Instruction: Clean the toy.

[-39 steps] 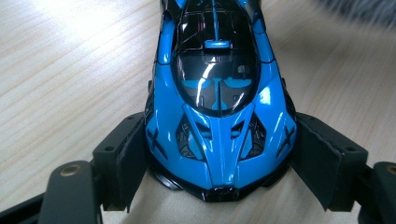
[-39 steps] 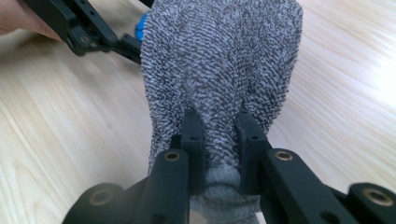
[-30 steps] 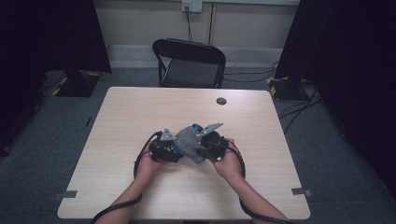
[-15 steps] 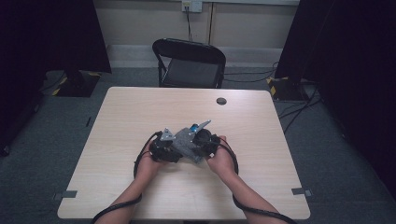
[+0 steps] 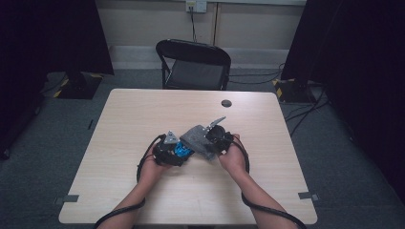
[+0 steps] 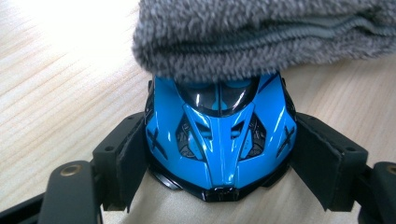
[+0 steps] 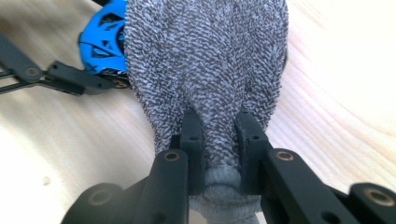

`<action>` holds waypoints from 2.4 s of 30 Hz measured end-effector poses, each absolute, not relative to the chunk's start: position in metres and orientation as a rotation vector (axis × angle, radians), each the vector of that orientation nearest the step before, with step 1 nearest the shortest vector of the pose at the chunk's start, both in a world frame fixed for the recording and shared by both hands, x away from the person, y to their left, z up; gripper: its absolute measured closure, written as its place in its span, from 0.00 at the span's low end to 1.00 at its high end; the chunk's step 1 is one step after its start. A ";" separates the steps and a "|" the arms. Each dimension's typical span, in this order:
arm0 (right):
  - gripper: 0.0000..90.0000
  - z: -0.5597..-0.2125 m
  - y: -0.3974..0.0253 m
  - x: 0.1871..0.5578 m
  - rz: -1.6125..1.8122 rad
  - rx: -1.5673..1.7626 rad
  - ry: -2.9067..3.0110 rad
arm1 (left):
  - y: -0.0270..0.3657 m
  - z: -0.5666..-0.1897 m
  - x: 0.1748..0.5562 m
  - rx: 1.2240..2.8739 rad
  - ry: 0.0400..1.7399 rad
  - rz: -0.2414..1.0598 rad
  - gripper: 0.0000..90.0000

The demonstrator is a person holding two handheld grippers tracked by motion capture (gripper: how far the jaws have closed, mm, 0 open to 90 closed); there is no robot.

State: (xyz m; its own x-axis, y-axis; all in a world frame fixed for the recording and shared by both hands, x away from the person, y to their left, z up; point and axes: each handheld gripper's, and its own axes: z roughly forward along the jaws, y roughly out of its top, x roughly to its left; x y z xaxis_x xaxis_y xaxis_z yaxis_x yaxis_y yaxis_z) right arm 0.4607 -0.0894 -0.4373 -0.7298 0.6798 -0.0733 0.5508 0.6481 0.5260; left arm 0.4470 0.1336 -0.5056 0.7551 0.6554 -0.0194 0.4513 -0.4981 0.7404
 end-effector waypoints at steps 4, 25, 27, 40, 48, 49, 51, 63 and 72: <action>0.85 -0.438 -0.093 0.465 0.701 1.019 2.585 | 0.134 -0.506 0.447 2.180 0.826 0.340 0.26; 0.85 -0.445 -0.118 0.488 0.663 1.178 2.508 | 0.134 -0.506 0.447 2.181 0.826 0.340 0.26; 0.85 -0.445 -0.119 0.490 0.661 1.186 2.504 | 0.134 -0.506 0.447 2.181 0.826 0.340 0.26; 0.85 -0.444 -0.127 0.498 0.639 1.219 2.471 | 0.134 -0.506 0.447 2.180 0.826 0.340 0.26; 0.85 -0.444 -0.139 0.497 0.640 1.250 2.449 | 0.134 -0.506 0.447 2.181 0.826 0.340 0.26; 0.85 -0.443 -0.141 0.497 0.641 1.258 2.444 | 0.134 -0.506 0.447 2.181 0.826 0.339 0.26; 0.85 -0.443 -0.145 0.496 0.646 1.272 2.434 | 0.134 -0.506 0.447 2.181 0.826 0.340 0.26; 0.85 -0.423 -0.162 0.489 0.732 1.291 2.394 | 0.134 -0.506 0.447 2.181 0.826 0.339 0.26; 0.85 -0.412 -0.152 0.470 0.820 1.205 2.426 | 0.134 -0.506 0.447 2.181 0.825 0.340 0.26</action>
State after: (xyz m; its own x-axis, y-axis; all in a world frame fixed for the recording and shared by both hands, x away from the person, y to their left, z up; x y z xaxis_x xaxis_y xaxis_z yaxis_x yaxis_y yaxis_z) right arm 0.4697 -0.1521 -0.4118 -0.5979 0.8013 -0.0217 0.6237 0.4820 0.6153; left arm 0.4471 0.1337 -0.5056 0.7552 0.6551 -0.0195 0.4514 -0.4983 0.7402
